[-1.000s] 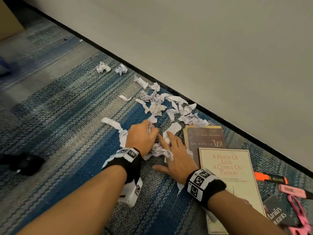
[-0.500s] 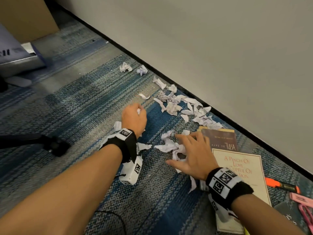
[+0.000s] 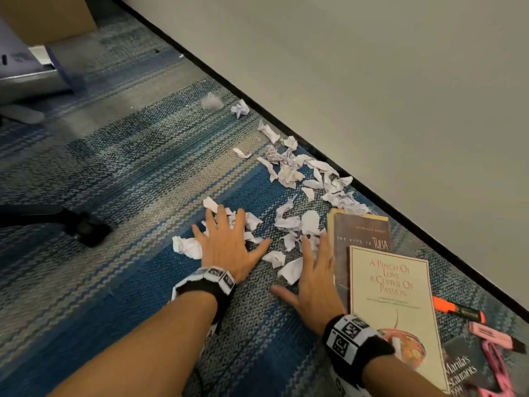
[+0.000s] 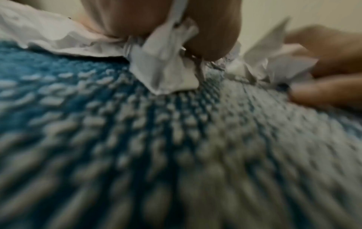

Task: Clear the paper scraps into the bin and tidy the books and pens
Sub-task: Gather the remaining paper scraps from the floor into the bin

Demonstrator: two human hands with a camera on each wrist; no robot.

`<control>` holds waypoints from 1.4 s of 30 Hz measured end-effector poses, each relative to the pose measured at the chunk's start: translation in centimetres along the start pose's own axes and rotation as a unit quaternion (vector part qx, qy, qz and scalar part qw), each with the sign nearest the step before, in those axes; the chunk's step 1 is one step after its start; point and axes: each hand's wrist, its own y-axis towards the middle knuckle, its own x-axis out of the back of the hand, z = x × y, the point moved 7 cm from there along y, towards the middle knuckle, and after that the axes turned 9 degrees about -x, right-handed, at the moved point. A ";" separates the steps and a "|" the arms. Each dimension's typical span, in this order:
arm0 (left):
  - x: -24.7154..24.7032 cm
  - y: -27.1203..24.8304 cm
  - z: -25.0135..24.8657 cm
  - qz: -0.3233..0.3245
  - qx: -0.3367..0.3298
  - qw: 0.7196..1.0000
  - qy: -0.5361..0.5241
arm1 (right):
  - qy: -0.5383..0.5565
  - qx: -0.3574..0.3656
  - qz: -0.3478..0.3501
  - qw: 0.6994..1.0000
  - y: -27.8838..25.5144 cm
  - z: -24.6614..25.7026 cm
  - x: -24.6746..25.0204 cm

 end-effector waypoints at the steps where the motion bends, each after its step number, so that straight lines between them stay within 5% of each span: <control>1: 0.0 -0.5 -0.1 -0.013 -0.010 1.000 0.026 | -0.002 0.005 -0.013 1.000 0.8 0.3 0.2; 9: 0.4 -0.7 -1.2 -0.077 -0.092 0.991 0.066 | 0.000 0.079 0.003 0.997 6.9 3.5 1.8; 13: 0.3 0.0 -1.3 -0.057 -0.112 0.991 0.037 | -0.095 0.076 0.044 0.992 8.3 4.5 1.5; 18: 0.1 0.9 -1.5 0.001 -0.131 0.991 0.013 | -0.128 0.063 -0.029 0.989 8.0 5.5 3.1; 21: 0.8 1.9 -2.1 0.033 -0.165 0.985 0.023 | -0.148 0.067 -0.010 0.987 7.5 5.1 3.5; 25: 4.4 3.9 -5.9 0.028 -0.266 0.963 0.028 | -0.043 0.029 0.006 0.999 6.0 2.3 5.6; 33: 13.7 4.4 -27.2 0.040 -0.527 0.849 -0.010 | 0.031 -0.082 -0.087 0.992 -6.8 -7.5 16.2; 37: 17.0 -4.8 -39.7 0.045 -0.639 0.761 -0.100 | 0.013 -0.162 -0.126 0.979 -20.1 -16.4 22.6; 42: 18.2 -20.3 -48.8 0.100 -0.728 0.663 -0.141 | 0.050 -0.313 -0.143 0.937 -35.8 -24.1 24.2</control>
